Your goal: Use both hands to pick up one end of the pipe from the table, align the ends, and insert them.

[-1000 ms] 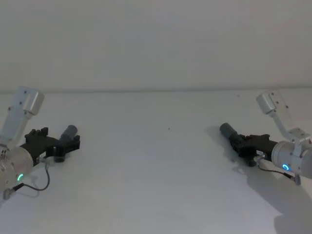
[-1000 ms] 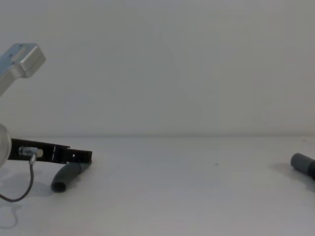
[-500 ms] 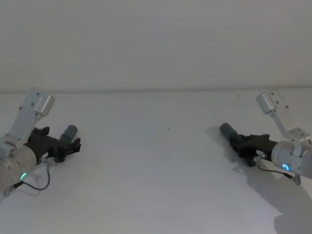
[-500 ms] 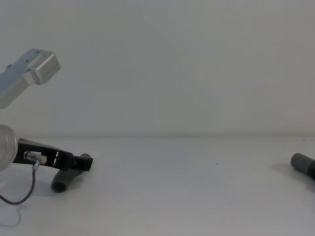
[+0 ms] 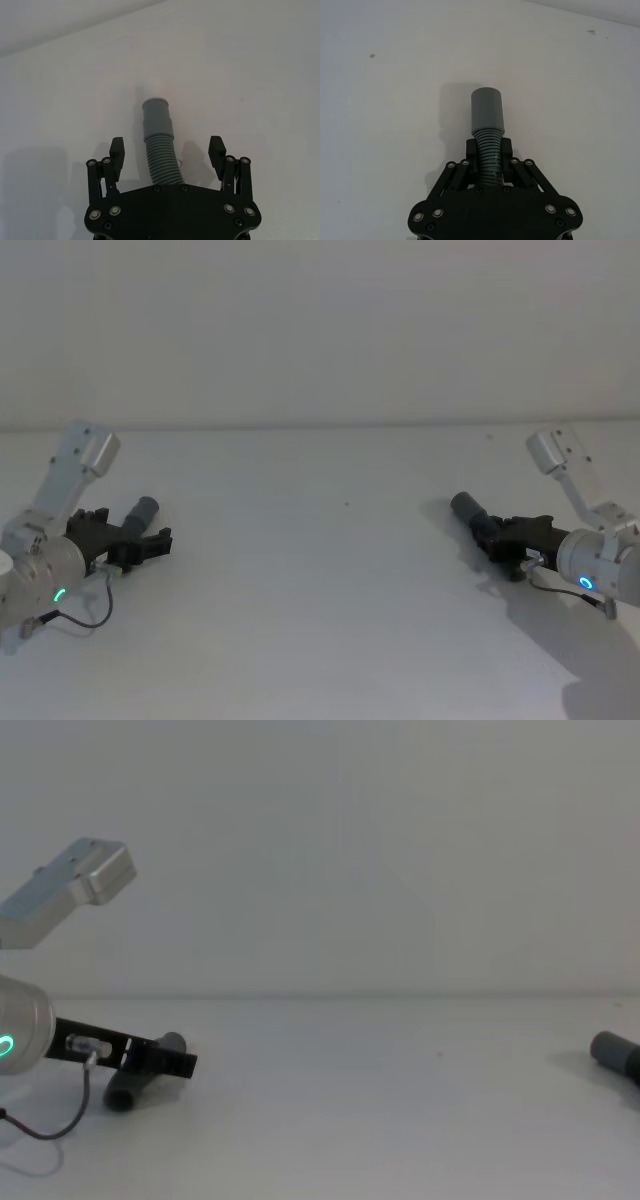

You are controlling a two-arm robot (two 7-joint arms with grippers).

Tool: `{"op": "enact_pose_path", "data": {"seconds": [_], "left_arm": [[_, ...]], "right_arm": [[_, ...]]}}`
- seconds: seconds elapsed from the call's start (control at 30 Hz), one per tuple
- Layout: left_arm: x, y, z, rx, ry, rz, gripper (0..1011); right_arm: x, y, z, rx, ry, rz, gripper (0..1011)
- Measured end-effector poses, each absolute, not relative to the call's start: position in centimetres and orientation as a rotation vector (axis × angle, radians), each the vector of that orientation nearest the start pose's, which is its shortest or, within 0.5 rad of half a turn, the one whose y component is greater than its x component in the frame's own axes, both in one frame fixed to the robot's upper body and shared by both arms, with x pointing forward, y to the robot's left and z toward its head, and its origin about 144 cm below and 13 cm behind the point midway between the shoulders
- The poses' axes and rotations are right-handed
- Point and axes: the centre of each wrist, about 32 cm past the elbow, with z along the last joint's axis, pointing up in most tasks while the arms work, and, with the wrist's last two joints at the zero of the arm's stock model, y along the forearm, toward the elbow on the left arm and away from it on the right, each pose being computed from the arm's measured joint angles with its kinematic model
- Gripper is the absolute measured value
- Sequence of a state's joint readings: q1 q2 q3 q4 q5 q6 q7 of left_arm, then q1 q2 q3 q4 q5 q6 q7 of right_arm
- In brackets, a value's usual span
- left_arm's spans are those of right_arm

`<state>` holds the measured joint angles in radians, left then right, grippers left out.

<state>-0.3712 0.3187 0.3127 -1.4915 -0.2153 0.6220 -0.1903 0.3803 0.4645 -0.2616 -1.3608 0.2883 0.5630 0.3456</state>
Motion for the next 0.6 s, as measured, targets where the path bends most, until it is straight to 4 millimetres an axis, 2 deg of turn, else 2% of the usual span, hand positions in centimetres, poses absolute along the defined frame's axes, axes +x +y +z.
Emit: {"op": "enact_pose_path", "data": {"seconds": [0.6], "left_arm": [[54.56,23.39,122.66,0.486,0.28,1.215,1002]], "right_arm": [[55.16,-31.85,121.29,-0.51,0.253,-1.138,244]]}}
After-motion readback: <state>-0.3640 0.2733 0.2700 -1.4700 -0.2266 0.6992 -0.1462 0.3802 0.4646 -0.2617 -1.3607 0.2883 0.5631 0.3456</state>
